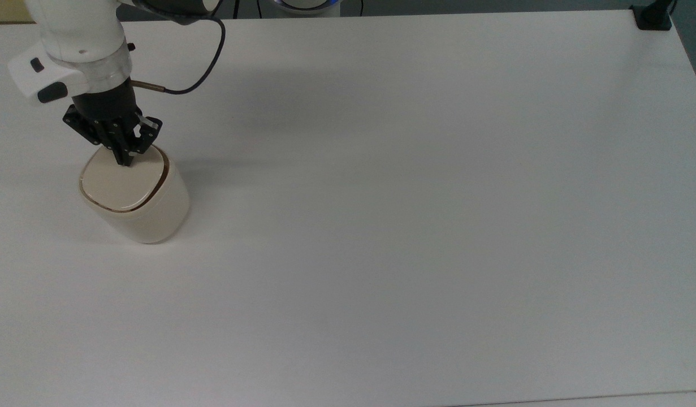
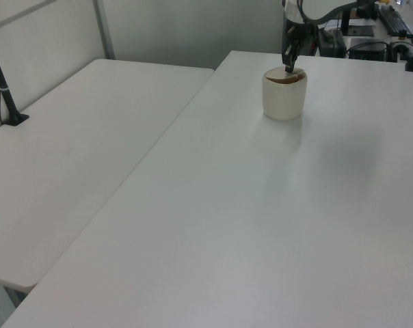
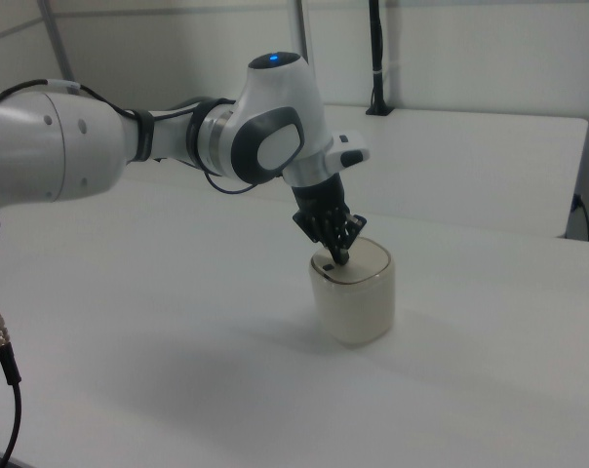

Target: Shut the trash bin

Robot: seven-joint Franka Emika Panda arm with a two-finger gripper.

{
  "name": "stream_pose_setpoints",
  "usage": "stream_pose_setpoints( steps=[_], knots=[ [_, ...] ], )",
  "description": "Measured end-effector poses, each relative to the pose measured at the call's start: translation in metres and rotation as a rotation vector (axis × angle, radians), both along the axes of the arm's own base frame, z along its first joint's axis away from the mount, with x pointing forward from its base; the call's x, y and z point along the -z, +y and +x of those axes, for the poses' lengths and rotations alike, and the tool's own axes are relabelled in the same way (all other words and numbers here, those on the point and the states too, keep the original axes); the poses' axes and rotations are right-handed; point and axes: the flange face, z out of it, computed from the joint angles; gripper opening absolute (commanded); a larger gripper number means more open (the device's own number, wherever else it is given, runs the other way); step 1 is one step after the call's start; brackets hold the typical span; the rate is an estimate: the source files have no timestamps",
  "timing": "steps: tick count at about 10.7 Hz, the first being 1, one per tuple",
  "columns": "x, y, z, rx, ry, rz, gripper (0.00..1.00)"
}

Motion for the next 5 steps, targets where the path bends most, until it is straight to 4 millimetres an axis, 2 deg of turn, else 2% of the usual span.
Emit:
stream_pose_setpoints(
  steps=[1, 5],
  knots=[
    [0.0091, 0.0023, 0.0016, -0.004, 0.014, 0.003, 0.11],
    [0.0091, 0.0033, 0.0032, -0.006, 0.013, 0.003, 0.13]
  ],
)
